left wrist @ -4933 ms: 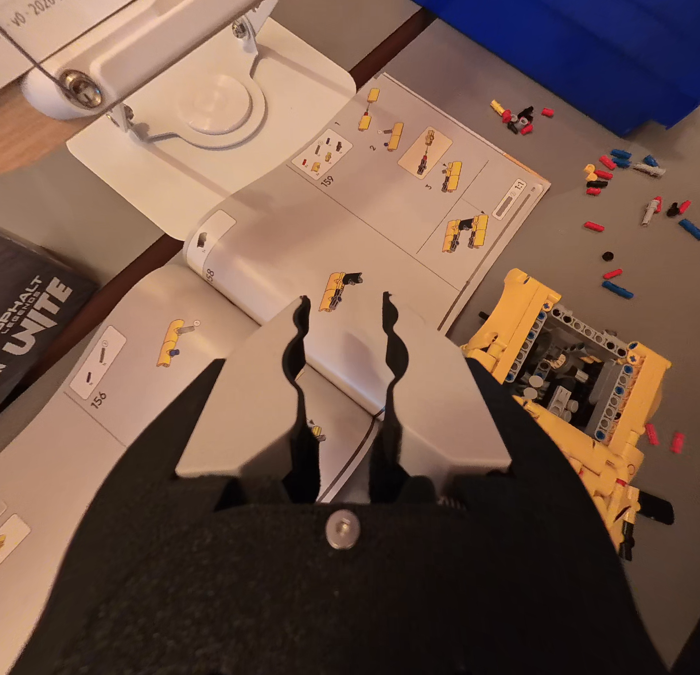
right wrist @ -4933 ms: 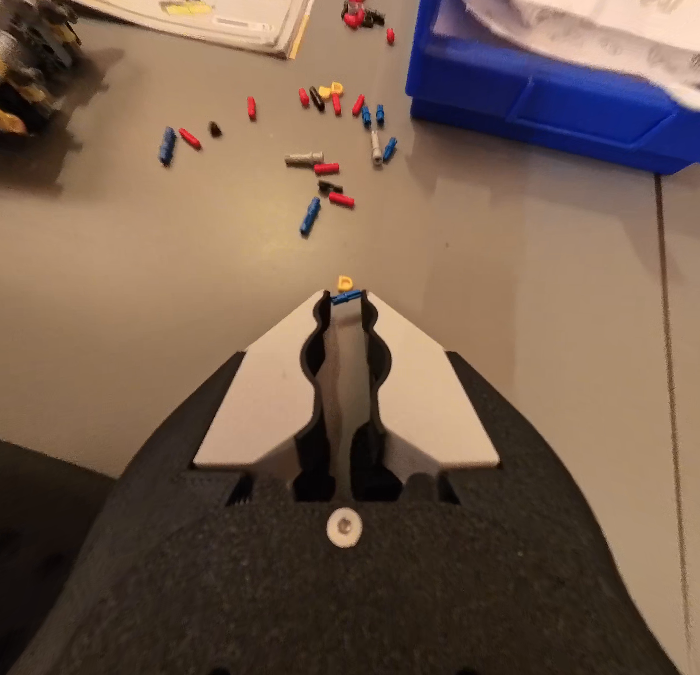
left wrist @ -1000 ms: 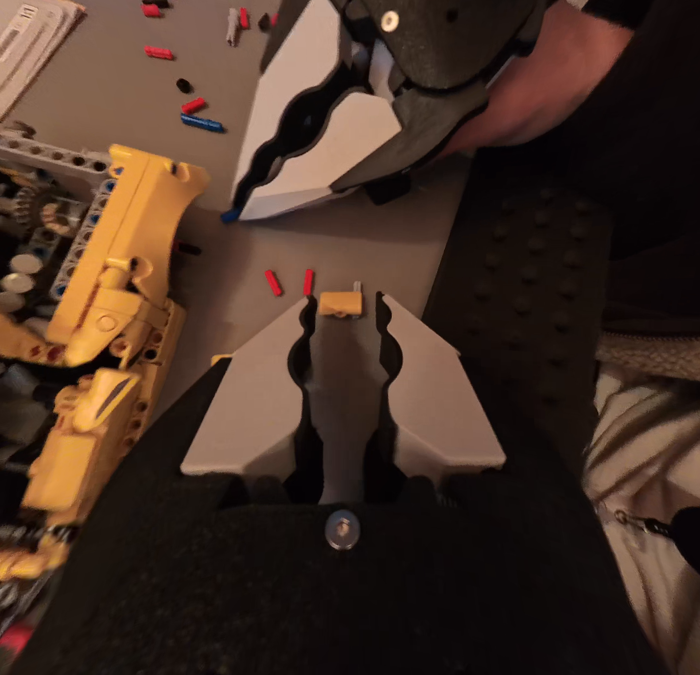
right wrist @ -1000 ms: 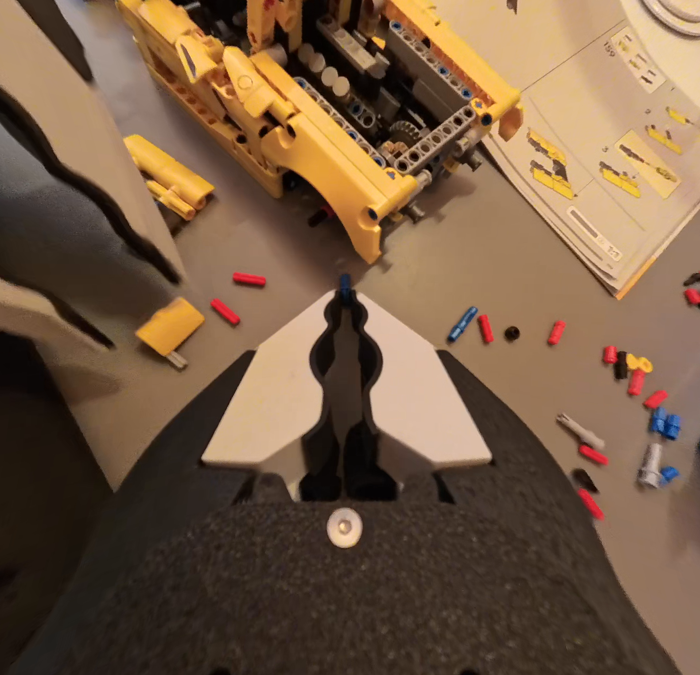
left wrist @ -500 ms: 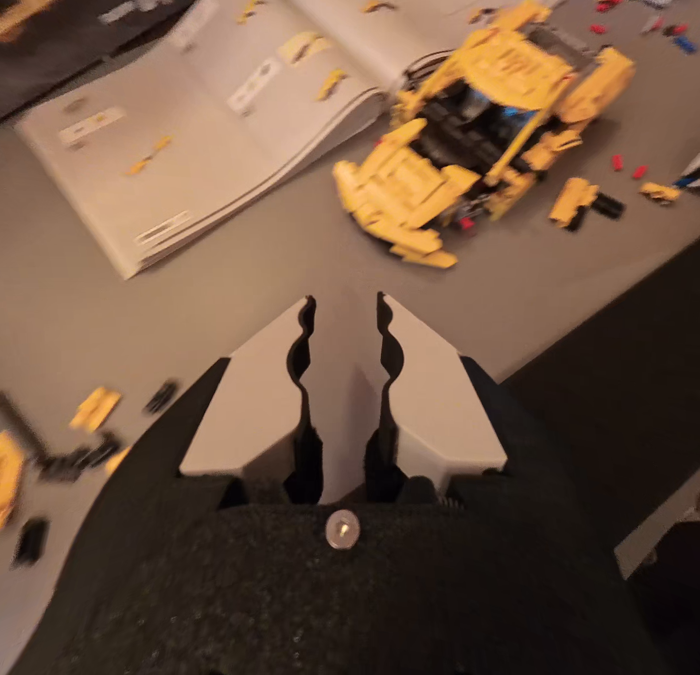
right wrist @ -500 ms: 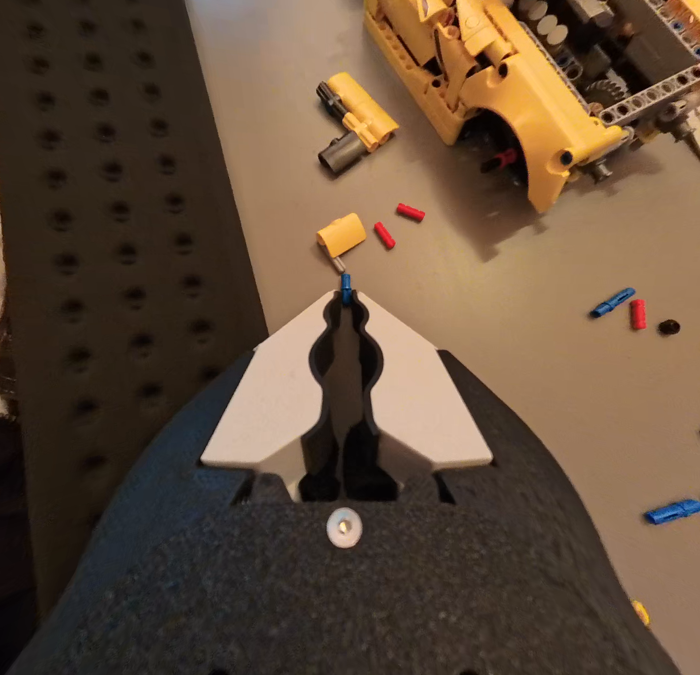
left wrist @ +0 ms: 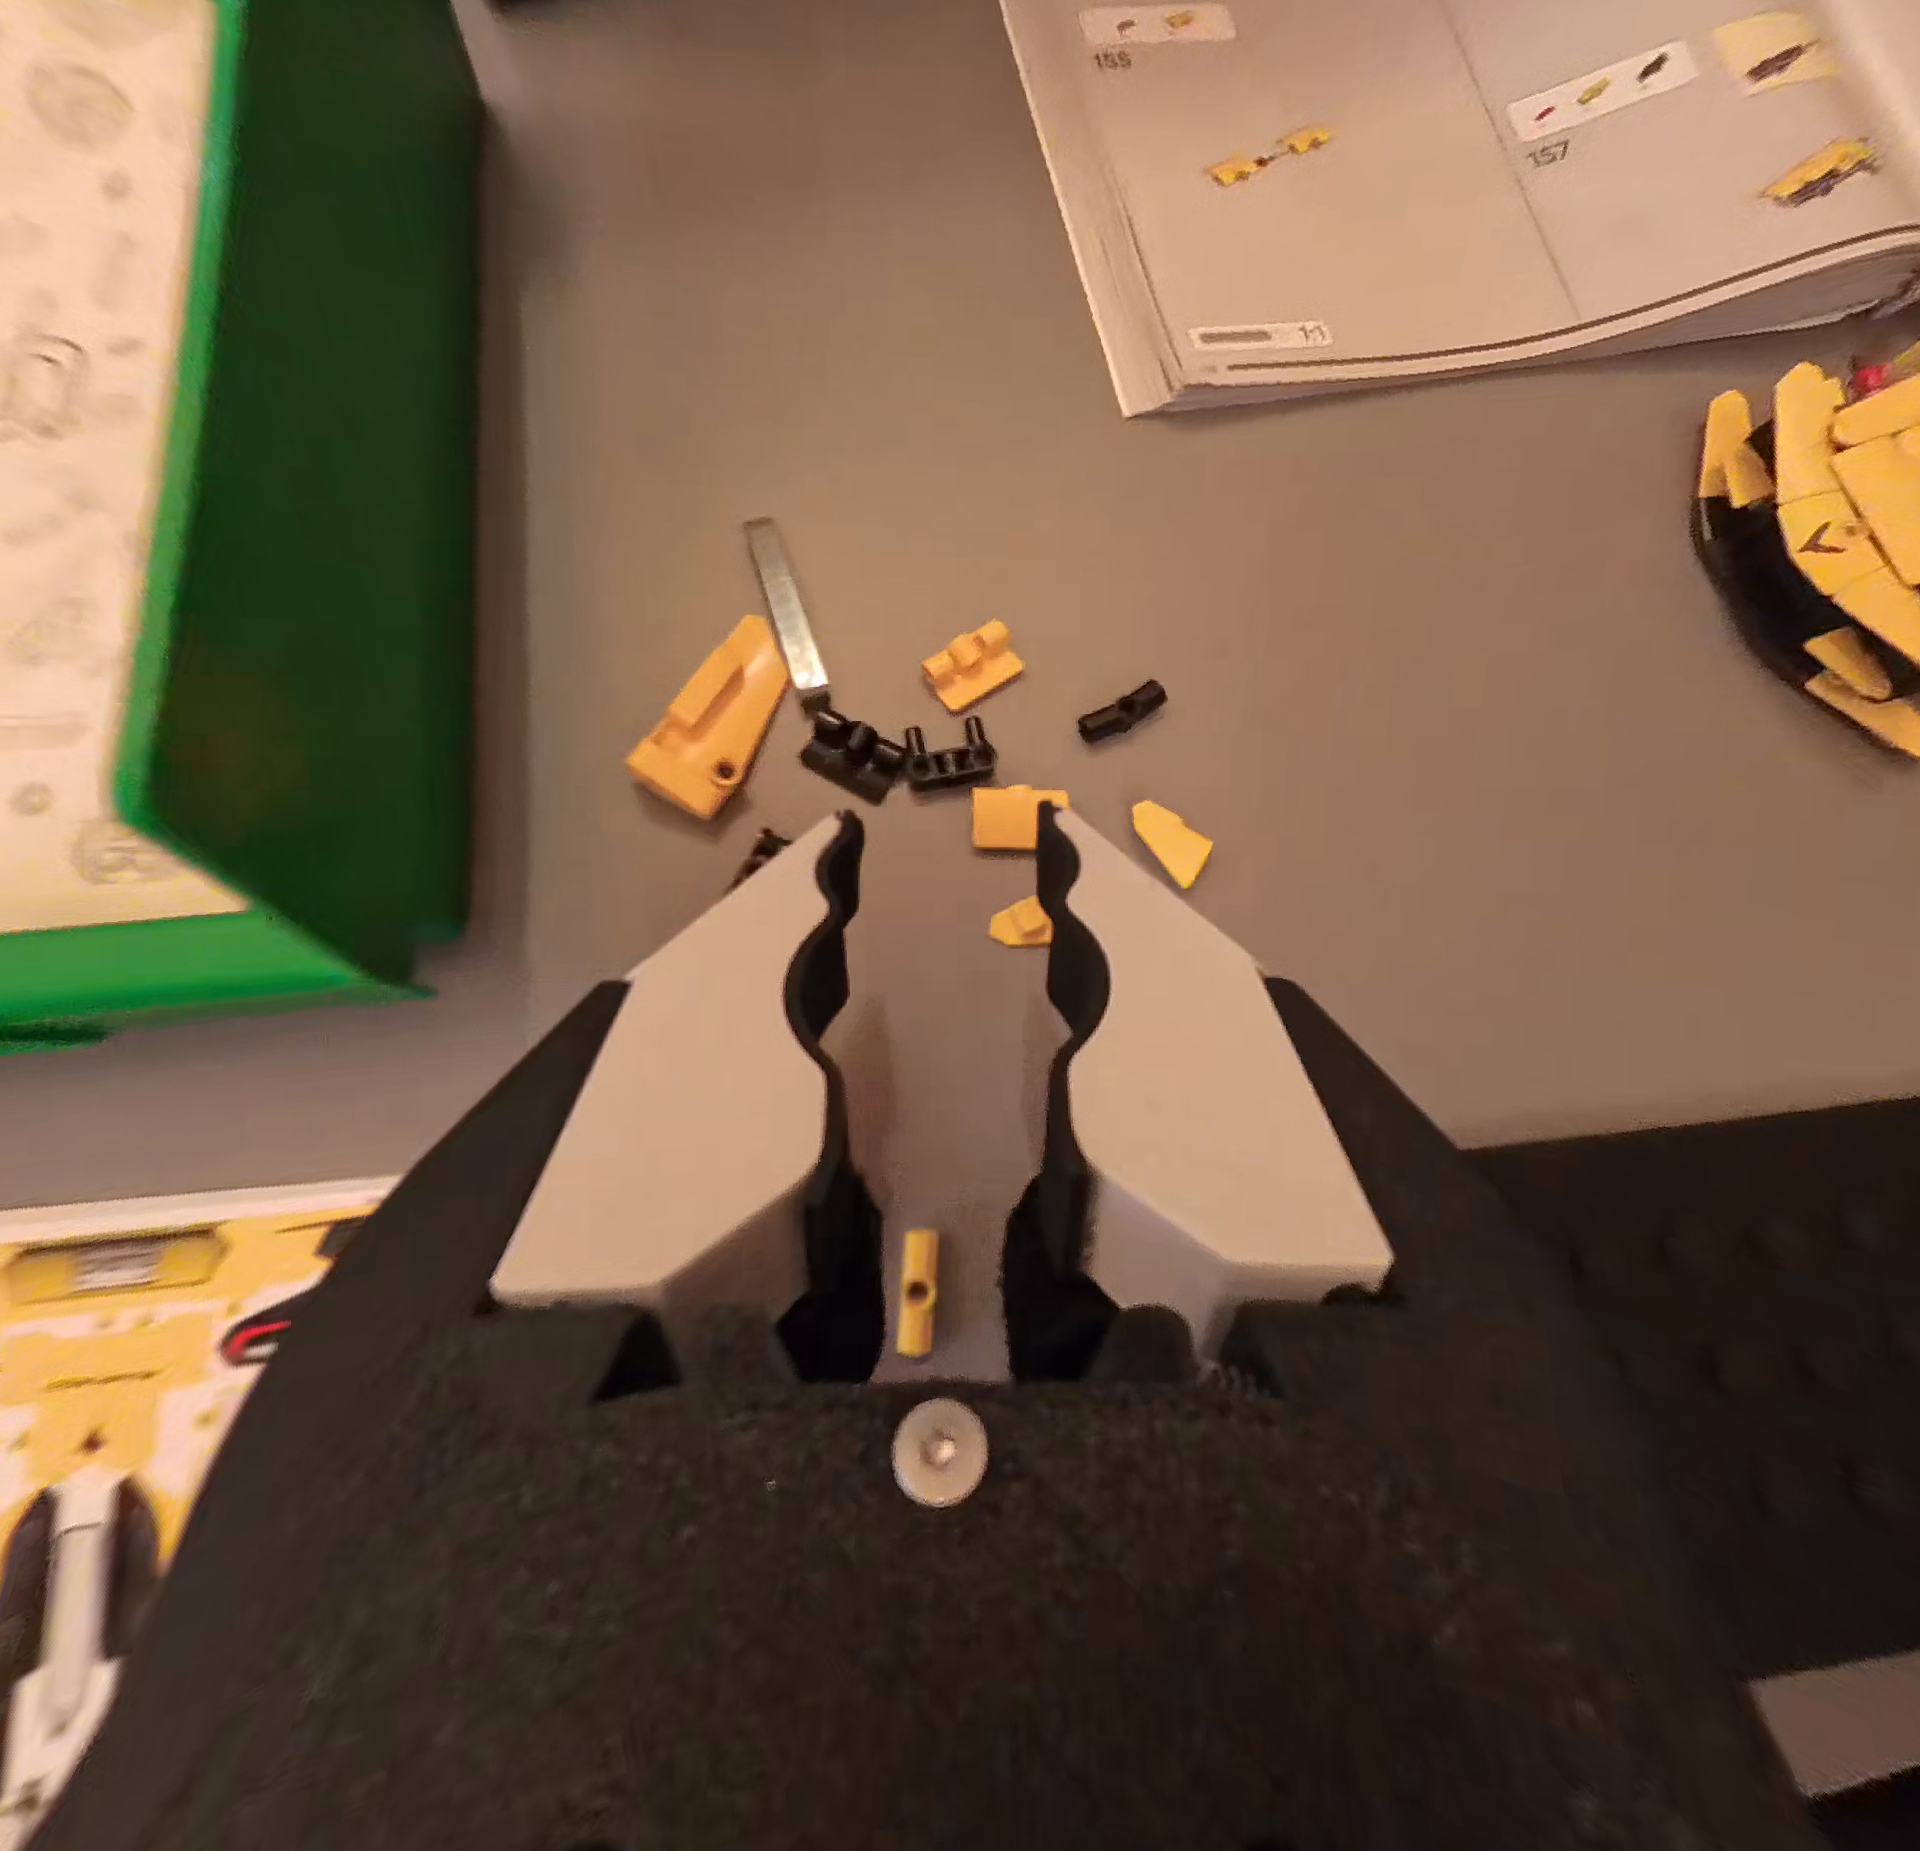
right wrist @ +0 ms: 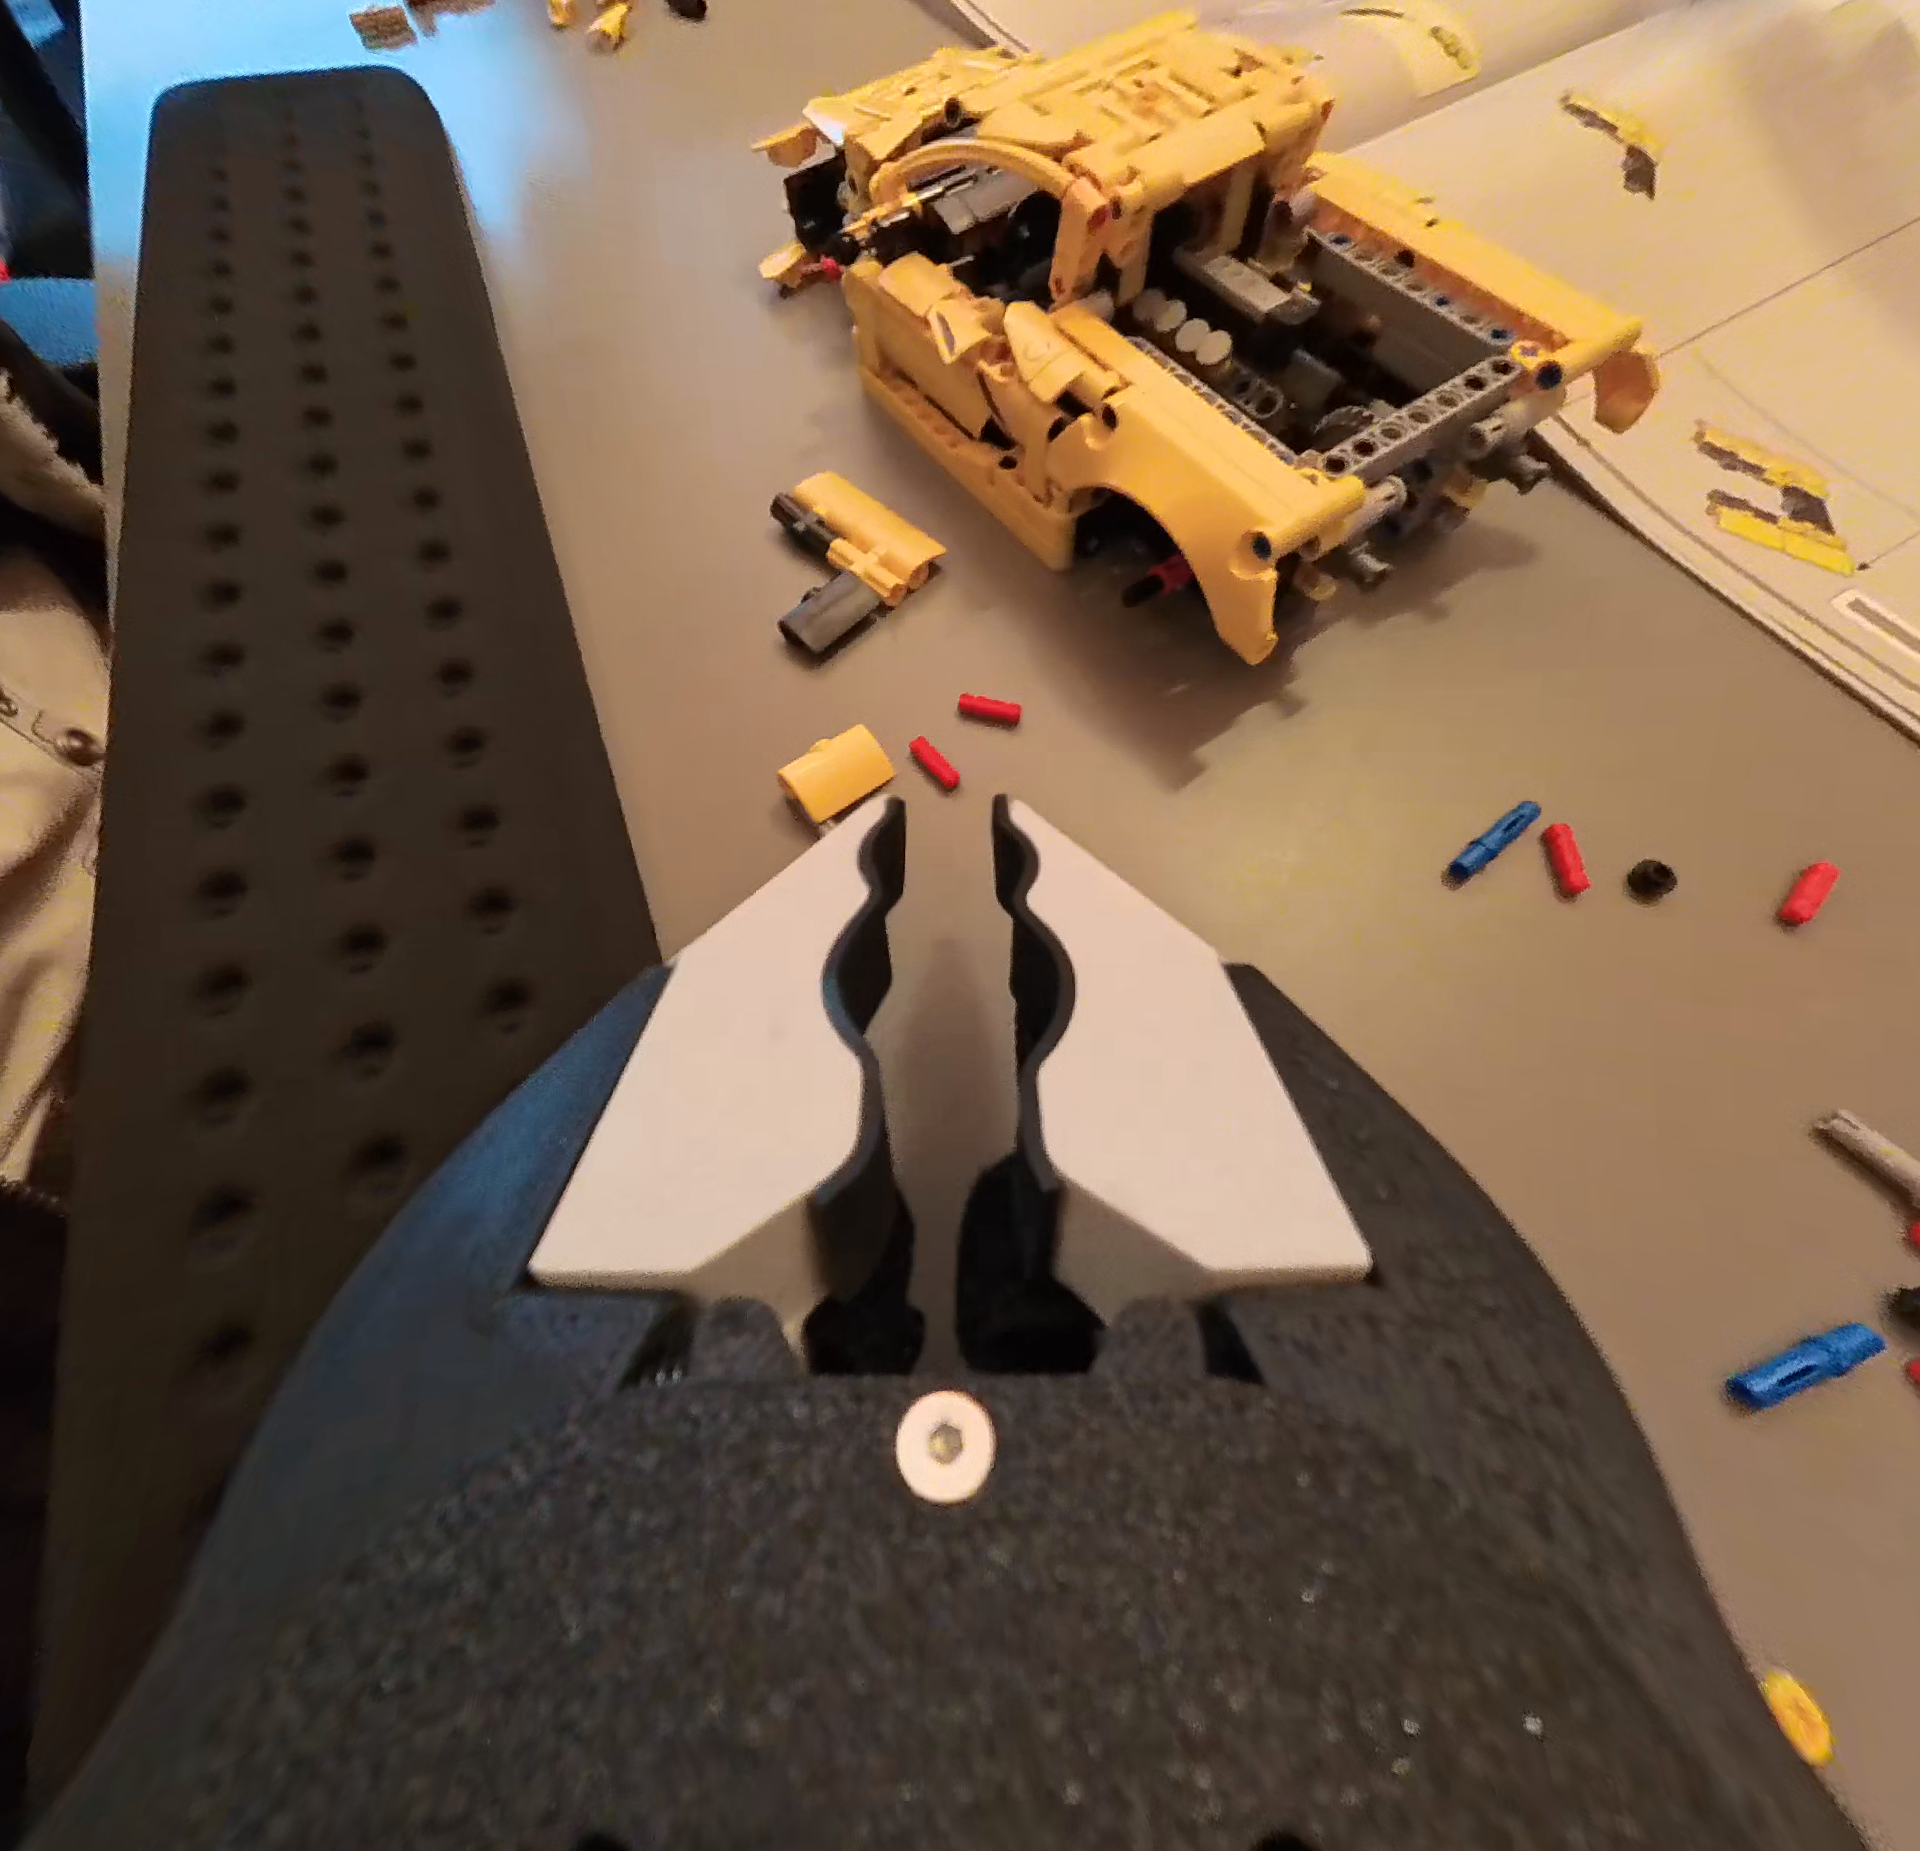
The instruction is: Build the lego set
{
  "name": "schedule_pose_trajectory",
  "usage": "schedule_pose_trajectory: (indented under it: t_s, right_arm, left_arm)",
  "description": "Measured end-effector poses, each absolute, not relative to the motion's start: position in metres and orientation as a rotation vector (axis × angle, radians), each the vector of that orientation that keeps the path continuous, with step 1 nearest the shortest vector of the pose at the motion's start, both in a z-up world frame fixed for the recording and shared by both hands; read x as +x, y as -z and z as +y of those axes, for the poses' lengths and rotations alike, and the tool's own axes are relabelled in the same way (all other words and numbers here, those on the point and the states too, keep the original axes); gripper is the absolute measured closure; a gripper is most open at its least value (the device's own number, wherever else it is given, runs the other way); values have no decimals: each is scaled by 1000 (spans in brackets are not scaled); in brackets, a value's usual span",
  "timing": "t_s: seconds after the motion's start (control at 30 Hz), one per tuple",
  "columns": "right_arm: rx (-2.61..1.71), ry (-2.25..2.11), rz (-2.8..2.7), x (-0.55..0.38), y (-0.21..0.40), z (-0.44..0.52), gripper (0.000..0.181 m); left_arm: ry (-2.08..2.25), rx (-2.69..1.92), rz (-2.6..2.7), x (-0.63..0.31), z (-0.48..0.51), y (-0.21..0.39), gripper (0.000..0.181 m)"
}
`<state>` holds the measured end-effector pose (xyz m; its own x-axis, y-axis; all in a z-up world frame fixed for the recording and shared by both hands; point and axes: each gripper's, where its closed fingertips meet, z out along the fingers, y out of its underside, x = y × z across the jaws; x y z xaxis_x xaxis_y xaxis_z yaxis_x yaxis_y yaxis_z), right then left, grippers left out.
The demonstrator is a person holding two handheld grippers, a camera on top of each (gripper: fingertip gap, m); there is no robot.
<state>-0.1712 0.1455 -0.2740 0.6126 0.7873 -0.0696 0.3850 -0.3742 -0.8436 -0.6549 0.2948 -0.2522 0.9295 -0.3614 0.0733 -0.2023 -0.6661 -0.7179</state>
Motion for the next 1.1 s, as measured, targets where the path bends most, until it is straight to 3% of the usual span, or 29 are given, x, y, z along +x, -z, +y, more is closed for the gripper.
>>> schedule_pose_trajectory:
  t_s: [0.4,0.5,0.7,0.9,1.0,1.1]
  right_arm:
    - [-2000,-612,-889,-166,275,148,167]
    - [-1999,-606,-896,-167,275,148,167]
    - [-1981,-598,-858,-163,269,151,168]
    - [-1953,-478,-712,-140,257,170,161]
    - [-1926,-434,-646,-128,250,177,158]
    - [-1932,-394,-595,-117,250,181,156]
  left_arm:
    - [237,-2447,503,-631,301,301,146]
    - [218,-2438,489,-631,303,302,157]
    - [237,-2382,499,-618,307,281,158]
    - [667,-2148,837,-473,280,220,158]
    - [903,-2032,1150,-373,228,216,157]
    - [866,-1930,1399,-300,197,227,157]
